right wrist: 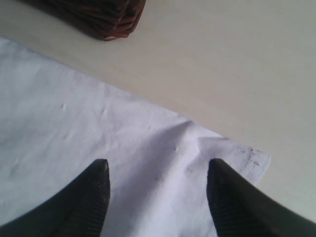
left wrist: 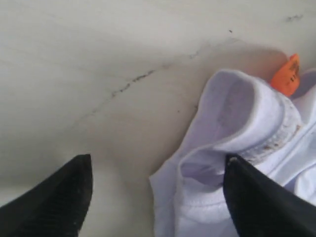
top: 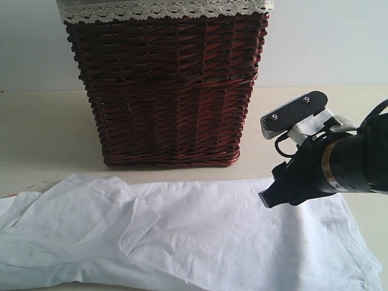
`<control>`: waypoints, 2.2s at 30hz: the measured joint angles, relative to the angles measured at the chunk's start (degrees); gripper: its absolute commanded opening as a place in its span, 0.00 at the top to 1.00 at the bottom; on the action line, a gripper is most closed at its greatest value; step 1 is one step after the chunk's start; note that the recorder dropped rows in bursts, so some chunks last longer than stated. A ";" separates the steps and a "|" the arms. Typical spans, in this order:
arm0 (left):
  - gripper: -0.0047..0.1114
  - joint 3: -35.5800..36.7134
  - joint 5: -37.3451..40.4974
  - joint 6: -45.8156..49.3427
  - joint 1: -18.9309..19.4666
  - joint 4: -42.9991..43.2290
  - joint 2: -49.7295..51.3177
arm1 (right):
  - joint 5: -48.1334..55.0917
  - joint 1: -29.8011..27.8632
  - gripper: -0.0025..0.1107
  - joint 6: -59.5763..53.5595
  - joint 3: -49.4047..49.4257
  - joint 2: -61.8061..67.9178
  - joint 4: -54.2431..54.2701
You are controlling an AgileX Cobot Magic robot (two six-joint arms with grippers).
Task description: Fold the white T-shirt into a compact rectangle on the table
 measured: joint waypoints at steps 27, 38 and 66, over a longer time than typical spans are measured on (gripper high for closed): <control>0.96 -0.21 18.68 20.55 -2.65 -16.41 10.87 | -0.88 0.00 0.48 -2.35 0.00 0.00 0.88; 0.96 -6.82 22.61 13.28 -3.17 -22.19 2.64 | 15.93 0.00 0.55 -3.71 -4.10 -6.30 -3.35; 0.62 -27.39 1.84 5.10 -75.05 -55.48 10.03 | 26.62 0.00 0.55 -6.51 -4.08 -22.62 4.46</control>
